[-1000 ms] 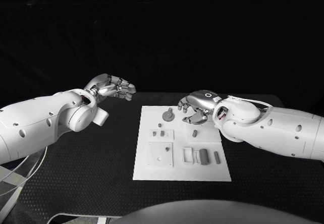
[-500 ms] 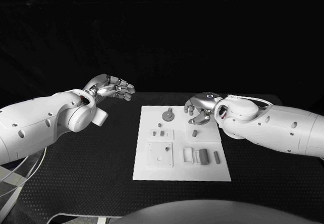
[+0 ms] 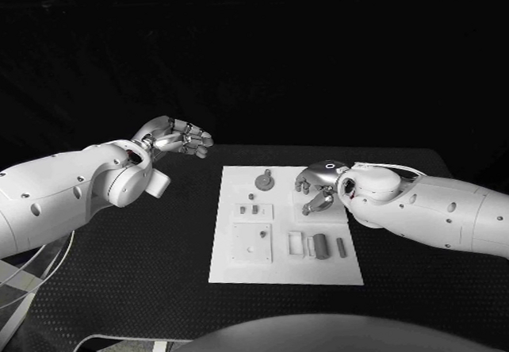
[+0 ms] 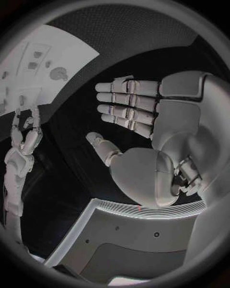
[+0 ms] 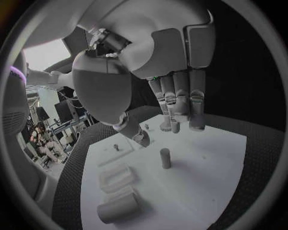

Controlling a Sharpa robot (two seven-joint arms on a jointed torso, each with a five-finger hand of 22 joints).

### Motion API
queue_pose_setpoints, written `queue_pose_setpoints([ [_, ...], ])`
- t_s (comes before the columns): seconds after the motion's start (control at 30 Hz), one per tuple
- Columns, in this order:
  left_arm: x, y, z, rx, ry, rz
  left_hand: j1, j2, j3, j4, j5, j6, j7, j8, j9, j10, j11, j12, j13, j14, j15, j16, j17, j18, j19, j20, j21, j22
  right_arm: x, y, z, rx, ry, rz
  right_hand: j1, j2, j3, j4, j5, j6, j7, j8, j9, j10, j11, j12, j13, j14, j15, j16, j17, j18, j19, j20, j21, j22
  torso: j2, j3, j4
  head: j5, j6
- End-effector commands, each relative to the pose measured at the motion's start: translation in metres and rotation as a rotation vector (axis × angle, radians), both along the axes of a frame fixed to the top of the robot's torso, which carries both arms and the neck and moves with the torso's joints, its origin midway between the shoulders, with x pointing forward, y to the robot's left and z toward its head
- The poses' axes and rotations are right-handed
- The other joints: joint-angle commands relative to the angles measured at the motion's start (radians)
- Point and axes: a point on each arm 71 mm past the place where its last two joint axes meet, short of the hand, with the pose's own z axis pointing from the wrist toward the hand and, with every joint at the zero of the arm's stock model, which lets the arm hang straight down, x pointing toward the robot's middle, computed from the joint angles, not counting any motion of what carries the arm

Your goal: Assemble the parts on the task board

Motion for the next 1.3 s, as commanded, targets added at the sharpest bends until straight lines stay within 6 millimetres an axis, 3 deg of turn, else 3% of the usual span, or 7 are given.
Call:
queue_pose_setpoints([
  [0.03,0.000,-0.002,0.001,-0.004,-0.004,-0.011,-0.002,-0.004,0.000,0.004,0.004,-0.007,-0.002,0.003,-0.002,0.009,0.002,-0.003,-0.001,0.001,0.001,-0.005,0.001,0.012,-0.005,0.001,0.004,-0.001,-0.001,-0.001,-0.004,-0.044,0.013,0.012,-0.001,-0.009,0.001,0.007,0.004,0.000,-0.004,0.001,-0.001,-0.016,0.008,-0.004,-0.003,-0.005,0.003,-0.001,-0.001,0.085,-0.006,0.001,-0.007,0.010,0.000,0.0005,0.0008,0.000,0.000],
  [0.2,0.000,-0.002,0.001,-0.003,-0.004,-0.010,-0.002,-0.004,0.000,0.004,0.004,-0.007,-0.002,0.003,-0.002,0.009,0.002,-0.003,-0.001,0.001,0.001,-0.006,0.002,0.012,-0.005,0.001,0.004,-0.001,-0.002,-0.002,-0.009,-0.052,0.023,0.021,0.002,-0.004,0.003,0.011,0.004,0.004,-0.004,0.006,0.001,-0.017,0.009,-0.001,-0.006,-0.006,0.004,0.001,-0.001,0.085,-0.006,0.001,-0.007,0.010,0.000,-0.0004,-0.0012,-0.001,0.000],
  [0.4,0.000,-0.003,0.001,-0.005,-0.004,-0.013,-0.002,-0.004,0.000,0.004,0.004,-0.007,-0.002,0.003,-0.002,0.009,0.002,-0.003,-0.001,0.001,0.001,-0.006,0.002,0.012,-0.005,0.001,0.004,-0.001,-0.001,-0.005,-0.015,-0.069,0.024,0.023,0.017,0.012,0.007,0.008,0.004,0.013,0.008,0.015,0.003,-0.010,0.006,0.007,-0.008,-0.001,0.001,0.006,-0.003,0.085,-0.001,-0.002,-0.004,0.011,0.000,-0.0006,-0.0016,-0.004,0.000],
  [0.87,0.001,-0.002,0.001,-0.004,-0.005,-0.010,-0.003,-0.004,0.000,0.005,0.004,-0.007,-0.001,0.003,-0.002,0.009,0.002,-0.004,-0.002,0.001,0.001,-0.006,0.002,0.012,-0.005,0.001,0.004,-0.002,-0.005,0.004,-0.028,-0.028,0.022,0.044,0.047,0.127,-0.005,-0.072,0.005,0.053,0.018,0.046,0.006,0.077,-0.028,0.055,-0.005,0.040,-0.031,0.005,-0.020,0.085,0.022,-0.012,0.005,0.012,0.000,-0.0007,0.0009,-0.001,0.000],
  [1.13,0.000,-0.002,0.001,-0.004,-0.005,-0.009,-0.003,-0.004,0.000,0.005,0.004,-0.008,-0.001,0.003,-0.002,0.009,0.002,-0.004,-0.002,0.001,0.001,-0.007,0.003,0.012,-0.005,0.001,0.004,-0.002,-0.006,0.005,-0.030,-0.037,0.037,0.049,0.042,0.134,-0.006,-0.077,0.005,0.056,0.019,0.046,0.004,0.081,-0.029,0.056,-0.007,0.044,-0.032,0.003,-0.023,0.085,0.023,-0.013,0.004,0.012,0.000,-0.0010,-0.0010,0.002,0.000],
  [1.3,0.000,-0.002,0.001,-0.003,-0.005,-0.009,-0.004,-0.004,0.000,0.005,0.004,-0.008,-0.001,0.003,-0.002,0.009,0.002,-0.004,-0.002,0.001,0.001,-0.007,0.003,0.012,-0.005,0.001,0.004,-0.002,-0.007,0.005,-0.031,-0.049,0.037,0.053,0.051,0.161,0.004,-0.094,0.006,0.084,0.020,0.061,0.007,0.111,-0.040,0.070,-0.006,0.050,-0.043,-0.001,-0.026,0.085,0.025,-0.015,0.004,0.011,0.000,-0.0004,-0.0006,0.001,0.000],
])
